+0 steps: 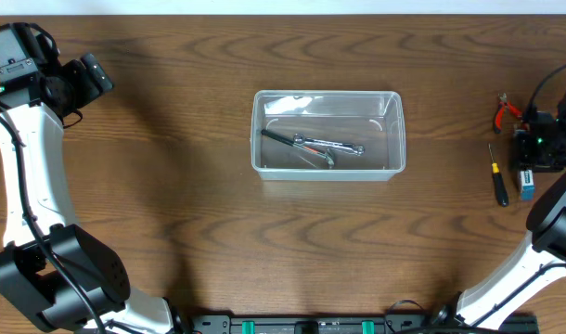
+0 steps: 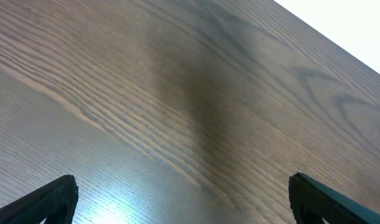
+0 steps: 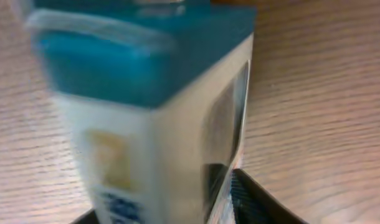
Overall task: Pack container
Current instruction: 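Move the right gripper to the blue-and-white package and grasp it, then carry the package with the right gripper into the container and release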
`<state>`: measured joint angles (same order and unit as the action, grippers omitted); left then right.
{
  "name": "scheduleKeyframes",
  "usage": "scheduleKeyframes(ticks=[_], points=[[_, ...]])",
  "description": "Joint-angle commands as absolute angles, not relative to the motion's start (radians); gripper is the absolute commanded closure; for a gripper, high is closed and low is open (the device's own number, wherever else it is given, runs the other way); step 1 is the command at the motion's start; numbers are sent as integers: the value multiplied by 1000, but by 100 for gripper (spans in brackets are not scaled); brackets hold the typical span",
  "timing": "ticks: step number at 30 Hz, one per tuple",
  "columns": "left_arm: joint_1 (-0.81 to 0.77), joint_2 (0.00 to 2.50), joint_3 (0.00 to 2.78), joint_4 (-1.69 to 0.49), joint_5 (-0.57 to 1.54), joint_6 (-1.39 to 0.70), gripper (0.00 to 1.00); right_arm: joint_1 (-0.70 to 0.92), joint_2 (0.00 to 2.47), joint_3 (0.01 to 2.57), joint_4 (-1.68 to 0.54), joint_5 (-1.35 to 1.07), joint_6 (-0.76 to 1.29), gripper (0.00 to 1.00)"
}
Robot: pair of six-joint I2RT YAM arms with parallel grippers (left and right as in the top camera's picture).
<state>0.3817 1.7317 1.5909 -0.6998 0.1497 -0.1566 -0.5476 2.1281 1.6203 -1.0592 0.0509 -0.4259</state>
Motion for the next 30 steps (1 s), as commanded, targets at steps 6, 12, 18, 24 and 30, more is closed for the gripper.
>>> scheduleKeyframes(ticks=[6, 12, 18, 24, 30], points=[[383, 1724, 1605, -702, 141, -151, 2, -556, 2127, 1615, -1058, 44, -398, 78], [383, 1724, 1605, -702, 141, -151, 2, -555, 2125, 1647, -1068, 44, -350, 83], [383, 1724, 1605, -702, 141, -151, 2, -545, 2120, 1814, -1153, -41, -344, 85], [383, 1724, 1605, -702, 141, -151, 2, -485, 2120, 2099, -1303, -93, -344, 85], [383, 1724, 1605, -702, 141, -151, 2, -358, 2120, 2370, -1389, -190, -345, 84]])
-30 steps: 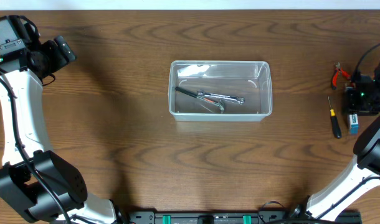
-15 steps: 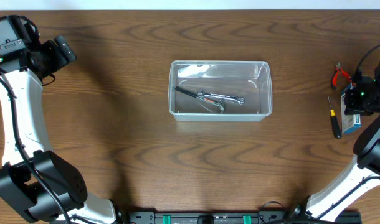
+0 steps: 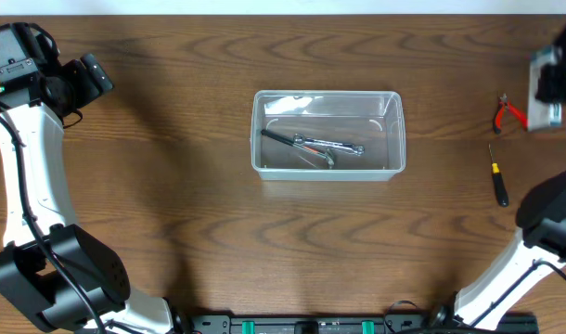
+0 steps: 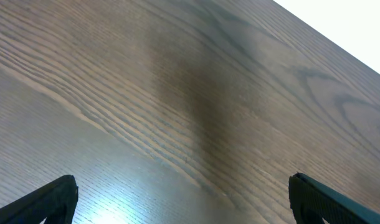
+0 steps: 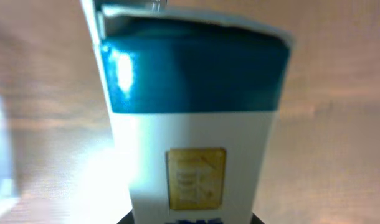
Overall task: Pack container
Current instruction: 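Carry the package with the right gripper into the container and release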
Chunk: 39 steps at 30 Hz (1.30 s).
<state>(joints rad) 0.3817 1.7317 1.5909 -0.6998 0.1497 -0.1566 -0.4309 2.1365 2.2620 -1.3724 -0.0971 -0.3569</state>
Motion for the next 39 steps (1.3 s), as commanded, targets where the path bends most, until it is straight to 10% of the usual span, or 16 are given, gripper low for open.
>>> scheduleKeyframes(ticks=[1, 21, 39], points=[[383, 1724, 1605, -702, 141, -151, 2, -333, 2120, 2405, -1396, -200, -345, 84], [383, 1724, 1605, -702, 141, -151, 2, 361, 2125, 2487, -1433, -212, -537, 78], [383, 1724, 1605, -702, 141, -151, 2, 505, 2127, 2032, -1368, -207, -599, 78]])
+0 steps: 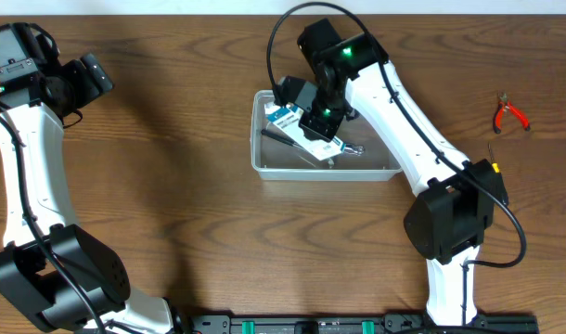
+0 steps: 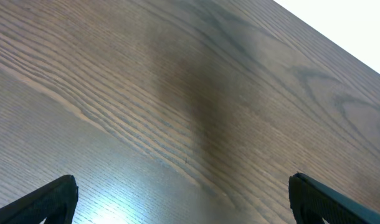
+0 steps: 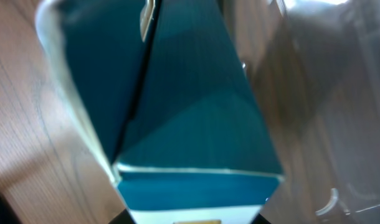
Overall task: Pack container
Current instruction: 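Carry the package with the right gripper into the container and release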
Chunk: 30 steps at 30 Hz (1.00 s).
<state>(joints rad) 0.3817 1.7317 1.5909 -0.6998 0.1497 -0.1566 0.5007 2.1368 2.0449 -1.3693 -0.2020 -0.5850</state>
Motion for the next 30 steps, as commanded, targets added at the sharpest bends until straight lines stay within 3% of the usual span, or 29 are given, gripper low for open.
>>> scheduleKeyframes(ticks=[1, 30], points=[[383, 1724, 1605, -702, 141, -151, 2, 505, 2127, 2030, -1370, -207, -599, 78], [383, 1724, 1605, -702, 141, -151, 2, 471, 2127, 2014, -1372, -161, -599, 77]])
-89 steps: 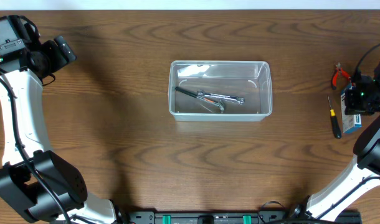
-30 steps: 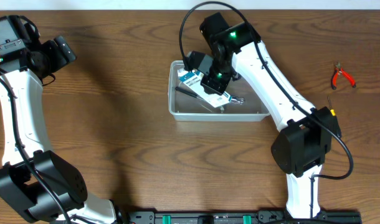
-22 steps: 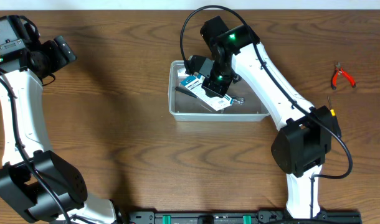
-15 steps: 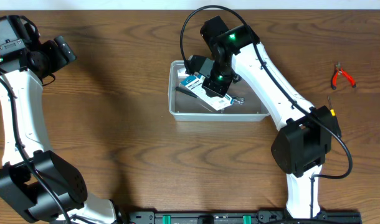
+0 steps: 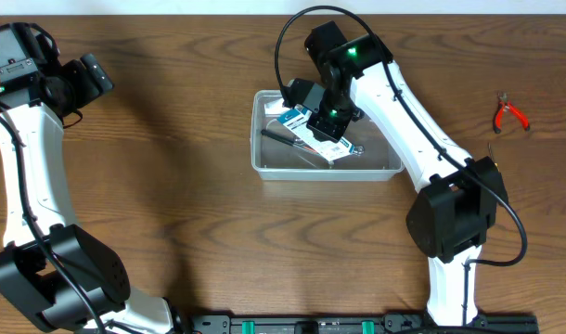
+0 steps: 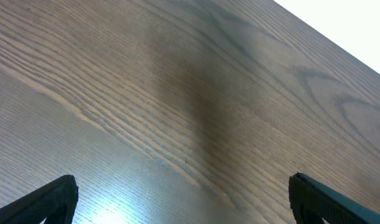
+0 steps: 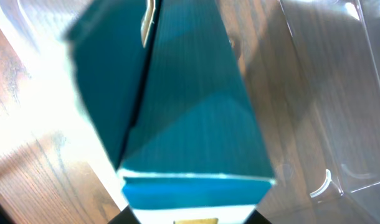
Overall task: Pack container
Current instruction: 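Carry the package with the right gripper into the container and release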
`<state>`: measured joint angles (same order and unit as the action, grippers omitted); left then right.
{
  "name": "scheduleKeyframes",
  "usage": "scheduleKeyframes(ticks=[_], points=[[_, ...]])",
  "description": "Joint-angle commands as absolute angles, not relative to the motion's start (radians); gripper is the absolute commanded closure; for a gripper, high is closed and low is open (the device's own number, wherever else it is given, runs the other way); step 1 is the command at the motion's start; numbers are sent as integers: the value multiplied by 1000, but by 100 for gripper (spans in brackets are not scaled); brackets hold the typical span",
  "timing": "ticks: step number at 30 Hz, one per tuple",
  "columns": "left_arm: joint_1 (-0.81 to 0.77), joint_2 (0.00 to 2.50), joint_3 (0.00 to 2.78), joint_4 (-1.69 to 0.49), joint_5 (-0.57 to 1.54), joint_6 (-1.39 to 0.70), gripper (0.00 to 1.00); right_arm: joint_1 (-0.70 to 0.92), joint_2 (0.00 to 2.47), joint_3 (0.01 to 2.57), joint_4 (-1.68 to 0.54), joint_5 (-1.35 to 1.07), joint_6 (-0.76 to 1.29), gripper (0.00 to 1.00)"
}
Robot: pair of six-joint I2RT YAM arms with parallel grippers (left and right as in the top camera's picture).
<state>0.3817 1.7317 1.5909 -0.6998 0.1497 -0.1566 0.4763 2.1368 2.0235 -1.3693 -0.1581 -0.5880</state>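
Note:
A clear plastic container point(image 5: 264, 165) stands mid-table with metal wrenches point(image 5: 343, 148) and a black-handled tool inside. My right gripper point(image 5: 318, 119) is shut on a blue-and-white box point(image 5: 306, 130), held over the container's middle left. In the right wrist view the box point(image 7: 177, 112) fills the frame above the container's clear floor point(image 7: 327, 124). My left gripper point(image 6: 182, 199) is open above bare wood at the far left, with only its fingertips point(image 6: 50, 200) showing.
Red-handled pliers point(image 5: 510, 113) lie at the table's far right. A small piece of a screwdriver point(image 5: 493, 145) shows beside my right arm's base. The left arm stands along the left edge.
My right gripper with the box has shifted slightly right and a little further over the container. The left arm has not moved.
My right gripper was shut on the box at the far right, beside the screwdriver and pliers. Then it held the box raised at the far right back edge. Then the box was over the container's left part, and now sits slightly further in.

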Motion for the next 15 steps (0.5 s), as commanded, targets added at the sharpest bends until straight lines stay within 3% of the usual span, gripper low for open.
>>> scheduleKeyframes(ticks=[1, 15], points=[[383, 1724, 1605, -702, 141, -151, 2, 471, 2127, 2011, -1372, -161, -598, 77], [383, 1724, 1605, -702, 141, -151, 2, 453, 2128, 2004, -1331, -119, -539, 76]])
